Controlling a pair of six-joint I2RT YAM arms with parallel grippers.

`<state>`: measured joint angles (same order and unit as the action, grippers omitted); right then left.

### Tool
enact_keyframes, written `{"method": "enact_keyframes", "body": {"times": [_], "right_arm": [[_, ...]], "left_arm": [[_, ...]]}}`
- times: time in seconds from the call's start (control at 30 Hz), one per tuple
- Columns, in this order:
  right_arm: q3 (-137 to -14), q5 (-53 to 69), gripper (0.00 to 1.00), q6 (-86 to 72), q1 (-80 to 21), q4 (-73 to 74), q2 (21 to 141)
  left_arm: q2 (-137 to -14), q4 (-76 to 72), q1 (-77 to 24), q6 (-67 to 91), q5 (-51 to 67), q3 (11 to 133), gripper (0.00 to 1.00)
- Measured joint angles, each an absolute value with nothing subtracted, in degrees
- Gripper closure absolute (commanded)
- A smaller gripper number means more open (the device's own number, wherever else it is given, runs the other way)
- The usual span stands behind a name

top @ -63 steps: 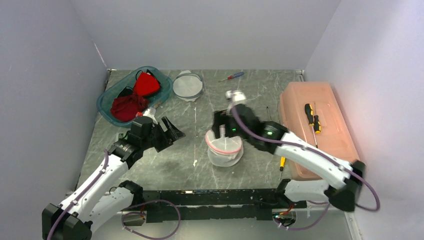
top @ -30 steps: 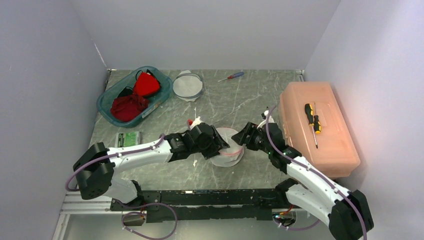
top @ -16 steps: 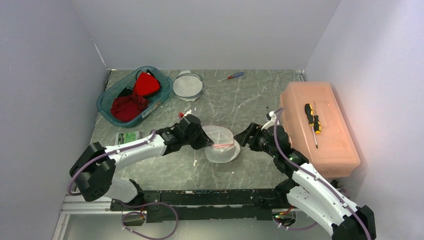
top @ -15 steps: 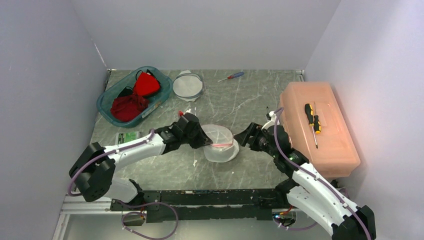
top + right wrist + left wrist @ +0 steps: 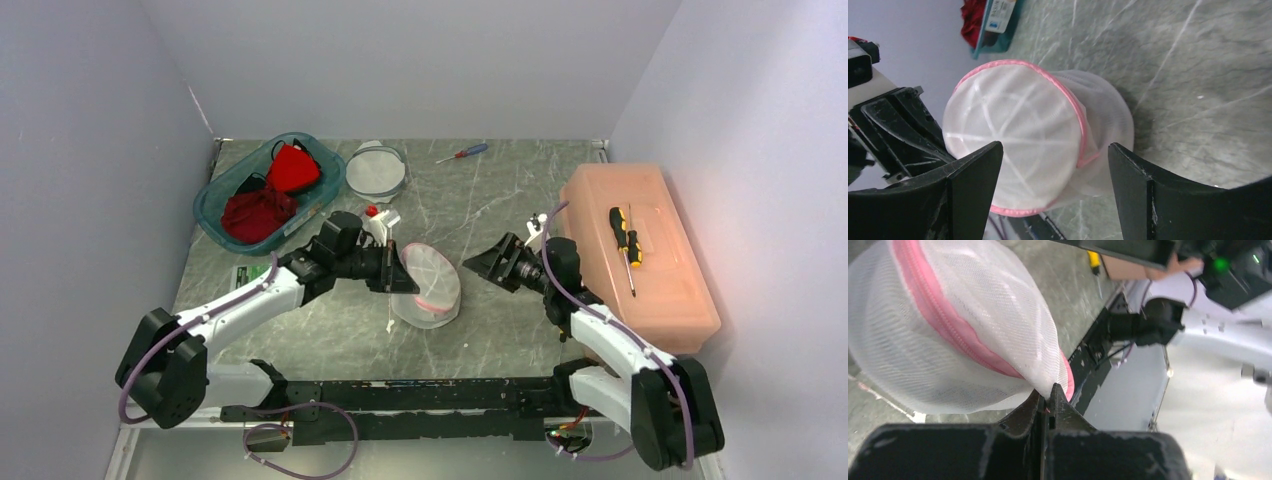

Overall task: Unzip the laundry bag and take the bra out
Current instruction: Move the laundry bag to the center of the board, then adjust the laundry bag at the center of the board.

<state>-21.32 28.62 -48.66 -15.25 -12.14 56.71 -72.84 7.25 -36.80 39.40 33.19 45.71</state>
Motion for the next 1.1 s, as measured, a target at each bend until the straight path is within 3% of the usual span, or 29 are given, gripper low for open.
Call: {"method": "enact_keyframes", "body": {"times": [0.3,0.77,0.87,1.1], "right_arm": [[-19.92,40.03,0.2,-52.29,-13.04,-22.79,62.7],[-18.85,43.97,0.23,-53.8,-13.06,-26.2,70.89],[-18.85,44.21,0.34,-53.91,-13.15,-26.79,71.37],[-18.85,47.16,0.76,-58.57,-14.15,-33.78,73.32]], "left_arm": [[-72.05,-1.21,-36.77,33.3,44.84,41.89,0.97],[-74.56,-10.59,-36.8,33.67,48.8,40.18,0.97],[-74.3,-10.46,-36.8,33.61,48.8,40.16,0.97],[-73.56,-9.52,-36.77,33.39,48.51,40.05,0.96]]}}
